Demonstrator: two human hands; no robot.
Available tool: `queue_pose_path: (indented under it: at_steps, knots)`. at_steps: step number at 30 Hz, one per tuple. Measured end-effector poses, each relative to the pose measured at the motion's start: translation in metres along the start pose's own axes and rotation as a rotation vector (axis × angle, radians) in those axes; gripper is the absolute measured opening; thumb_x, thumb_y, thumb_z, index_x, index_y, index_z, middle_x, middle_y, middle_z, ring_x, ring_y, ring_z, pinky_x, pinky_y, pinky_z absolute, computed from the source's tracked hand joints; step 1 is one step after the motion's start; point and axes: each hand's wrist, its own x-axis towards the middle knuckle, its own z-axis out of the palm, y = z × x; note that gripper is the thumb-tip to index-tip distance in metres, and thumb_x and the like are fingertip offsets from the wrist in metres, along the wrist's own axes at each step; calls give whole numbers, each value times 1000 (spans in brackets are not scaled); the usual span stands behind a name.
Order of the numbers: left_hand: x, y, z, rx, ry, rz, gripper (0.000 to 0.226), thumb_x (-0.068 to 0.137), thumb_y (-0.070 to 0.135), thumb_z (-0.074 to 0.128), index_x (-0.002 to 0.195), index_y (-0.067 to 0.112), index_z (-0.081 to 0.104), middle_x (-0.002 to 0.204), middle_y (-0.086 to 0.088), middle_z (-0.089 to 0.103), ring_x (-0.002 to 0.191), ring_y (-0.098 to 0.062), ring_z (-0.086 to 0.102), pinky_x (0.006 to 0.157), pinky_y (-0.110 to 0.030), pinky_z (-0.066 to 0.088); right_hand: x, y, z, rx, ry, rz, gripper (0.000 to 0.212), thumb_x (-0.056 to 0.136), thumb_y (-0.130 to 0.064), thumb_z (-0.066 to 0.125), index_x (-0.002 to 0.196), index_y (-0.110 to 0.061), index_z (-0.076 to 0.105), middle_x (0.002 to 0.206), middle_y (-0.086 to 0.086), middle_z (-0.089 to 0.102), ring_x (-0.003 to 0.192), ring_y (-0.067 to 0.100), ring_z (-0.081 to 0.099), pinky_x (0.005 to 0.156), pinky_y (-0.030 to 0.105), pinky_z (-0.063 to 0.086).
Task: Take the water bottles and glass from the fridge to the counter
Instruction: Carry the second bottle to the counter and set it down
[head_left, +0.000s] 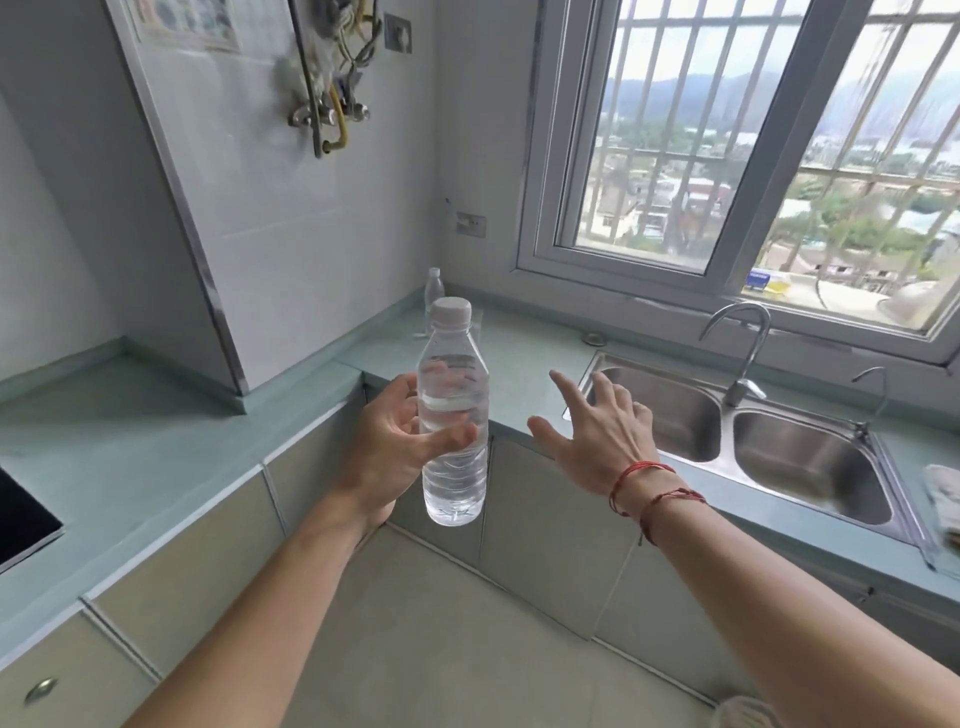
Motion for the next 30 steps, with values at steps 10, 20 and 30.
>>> queue_pose_path:
  at_steps: [10,20,30]
  knots:
    - [120,-45,-20,18,-16,-47,67,63,14,90,122,12,60,110,-9,76,102,-25,73,84,-33,56,112,-3,63,6,-47,11,72,85,-76,30,150,-45,23,155,16,30,137,34,34,108,54,28]
    - [288,-90,-16,160,-20,-88,74,55,29,95,120,18,62,117,-7,73,109,-23,69,98,-46,53,269,36,126,14,-86,55,74,83,-78,28,148,-44,25,154,16,34,135,35,38,107,54,29]
    - [427,-130,-15,186,-72,-150,69,57,38,95,118,36,63,117,8,73,112,-13,66,99,-40,49,388,70,164,-35,-107,112,72,86,-75,34,150,-42,25,153,15,34,133,35,38,104,51,31]
